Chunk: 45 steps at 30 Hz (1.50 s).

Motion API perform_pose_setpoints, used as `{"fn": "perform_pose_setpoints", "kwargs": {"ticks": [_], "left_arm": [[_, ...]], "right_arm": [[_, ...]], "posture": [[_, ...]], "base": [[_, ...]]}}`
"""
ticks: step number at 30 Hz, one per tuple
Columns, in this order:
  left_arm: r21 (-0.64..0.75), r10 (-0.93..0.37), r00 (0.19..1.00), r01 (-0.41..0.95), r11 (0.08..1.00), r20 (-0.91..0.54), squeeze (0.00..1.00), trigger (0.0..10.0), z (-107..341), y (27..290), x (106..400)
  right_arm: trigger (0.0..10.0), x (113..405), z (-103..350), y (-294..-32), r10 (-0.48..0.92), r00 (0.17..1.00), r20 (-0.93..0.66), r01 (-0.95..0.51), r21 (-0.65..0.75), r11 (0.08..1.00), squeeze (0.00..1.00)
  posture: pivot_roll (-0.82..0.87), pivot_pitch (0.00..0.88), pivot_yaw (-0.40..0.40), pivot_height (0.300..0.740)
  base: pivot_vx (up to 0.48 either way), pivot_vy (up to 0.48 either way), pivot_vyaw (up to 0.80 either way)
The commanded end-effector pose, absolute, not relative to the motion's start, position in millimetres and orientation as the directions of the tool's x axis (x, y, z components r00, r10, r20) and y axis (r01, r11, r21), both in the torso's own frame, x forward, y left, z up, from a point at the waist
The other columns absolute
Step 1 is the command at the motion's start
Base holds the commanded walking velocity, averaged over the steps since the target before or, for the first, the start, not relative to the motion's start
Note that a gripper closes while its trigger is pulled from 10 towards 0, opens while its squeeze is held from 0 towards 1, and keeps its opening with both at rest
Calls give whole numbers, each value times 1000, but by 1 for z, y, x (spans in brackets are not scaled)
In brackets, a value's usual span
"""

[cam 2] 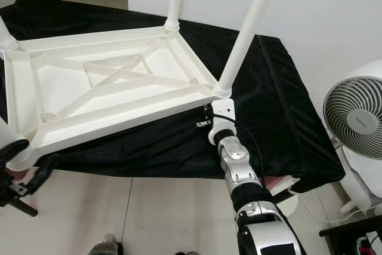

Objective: Building children table

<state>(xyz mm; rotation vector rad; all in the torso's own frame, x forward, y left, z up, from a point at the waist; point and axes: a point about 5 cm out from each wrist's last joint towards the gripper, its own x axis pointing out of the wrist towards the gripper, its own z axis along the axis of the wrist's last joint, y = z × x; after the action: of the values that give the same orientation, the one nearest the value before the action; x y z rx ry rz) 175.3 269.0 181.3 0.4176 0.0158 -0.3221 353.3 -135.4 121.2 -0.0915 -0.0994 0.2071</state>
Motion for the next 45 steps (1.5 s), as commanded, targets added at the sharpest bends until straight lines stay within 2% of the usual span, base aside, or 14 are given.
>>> {"fn": "perform_pose_setpoints", "kwargs": {"ticks": [1, 11, 13, 17, 21, 27, 29, 32, 36, 38, 43, 45], "left_arm": [[378, -275, 956, 292, 879, -99, 0, 10000, 182, 279, 172], [333, -324, 929, 367, 868, -181, 0, 10000, 183, 285, 165], [334, -326, 903, 409, 849, -278, 0, 10000, 180, 293, 155], [358, -291, 878, 429, 829, -380, 0, 10000, 180, 307, 147], [463, -200, 903, 373, 804, -380, 0, 10000, 192, 327, 147], [604, 3, 965, 161, 781, -261, 0, 10000, 216, 364, 158], [604, 3, 965, 161, 781, -261, 0, 10000, 216, 364, 158], [668, 88, 984, 38, 743, -153, 0, 10000, 229, 374, 171], [676, 133, 990, -65, 734, -49, 0, 10000, 236, 372, 189], [659, 113, 994, -91, 747, 10, 0, 10000, 235, 357, 207], [626, 62, 997, -79, 776, 48, 0, 10000, 231, 339, 223], [583, 2, 997, -44, 811, 72, 0, 10000, 227, 318, 235]], "right_arm": [[10000, 354, 120, -140, 199, 976, 86, -189, -106, 976, 0], [10000, 354, 119, -140, 194, 977, 87, -184, -105, 977, 0], [10000, 354, 119, -140, 192, 977, 88, -183, -103, 978, 0], [10000, 354, 118, -140, 192, 977, 89, -183, -102, 978, 0], [10000, 354, 118, -139, 194, 977, 90, -185, -103, 977, 0], [10000, 356, 120, -138, 192, 977, 94, -183, -100, 978, 0], [10000, 356, 120, -138, 192, 977, 94, -183, -100, 978, 0], [10000, 356, 120, -138, 189, 977, 96, -179, -98, 979, 0], [10000, 356, 121, -137, 187, 977, 98, -178, -97, 979, 0], [10000, 356, 121, -137, 182, 978, 103, -172, -95, 980, 0], [10000, 355, 121, -140, 169, 979, 110, -159, -93, 983, 0], [10000, 353, 120, -141, 162, 980, 112, -152, -90, 984, 0]], "posture": [[411, 110, -138, 740], [409, 108, -135, 740], [411, 109, -134, 740], [415, 111, -136, 740], [417, 111, -137, 740], [417, 106, -136, 740], [417, 106, -136, 740], [416, 105, -135, 740], [403, 103, -133, 740], [387, 100, -126, 740], [367, 100, -117, 740], [359, 98, -115, 740]], "base": [[0, 0, 0], [0, 0, 0], [0, 0, 0], [0, 0, 0], [0, 0, 0], [0, 0, 0], [0, 0, 0], [0, 0, 0], [0, 0, 0], [0, 0, 0], [0, 0, 0], [0, 0, 0]]}}
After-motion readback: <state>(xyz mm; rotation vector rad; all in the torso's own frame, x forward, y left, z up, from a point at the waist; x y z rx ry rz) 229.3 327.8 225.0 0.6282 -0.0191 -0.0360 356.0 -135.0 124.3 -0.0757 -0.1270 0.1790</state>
